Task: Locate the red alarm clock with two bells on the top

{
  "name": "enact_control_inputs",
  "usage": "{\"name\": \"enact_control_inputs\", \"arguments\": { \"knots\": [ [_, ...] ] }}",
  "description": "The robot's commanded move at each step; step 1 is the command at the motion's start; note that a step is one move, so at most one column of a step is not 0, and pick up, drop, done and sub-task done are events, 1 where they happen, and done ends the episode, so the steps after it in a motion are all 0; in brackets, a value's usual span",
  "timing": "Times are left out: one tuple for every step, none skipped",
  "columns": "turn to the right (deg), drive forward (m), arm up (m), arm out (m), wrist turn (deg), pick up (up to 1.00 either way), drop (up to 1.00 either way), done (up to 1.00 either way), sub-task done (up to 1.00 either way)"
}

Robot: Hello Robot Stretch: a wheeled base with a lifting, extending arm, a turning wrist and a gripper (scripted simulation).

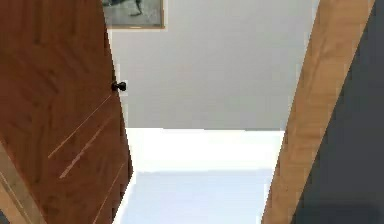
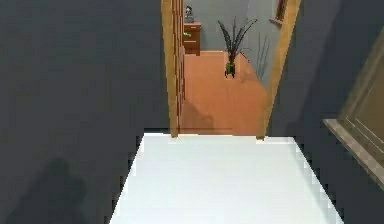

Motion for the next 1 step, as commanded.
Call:
{"name": "enact_control_inputs", "arguments": {
  "knots": [
    [0.0,0.75,0.00,0.00,0.0,0.00,0.00,0.00,0.00]
  ]
}}
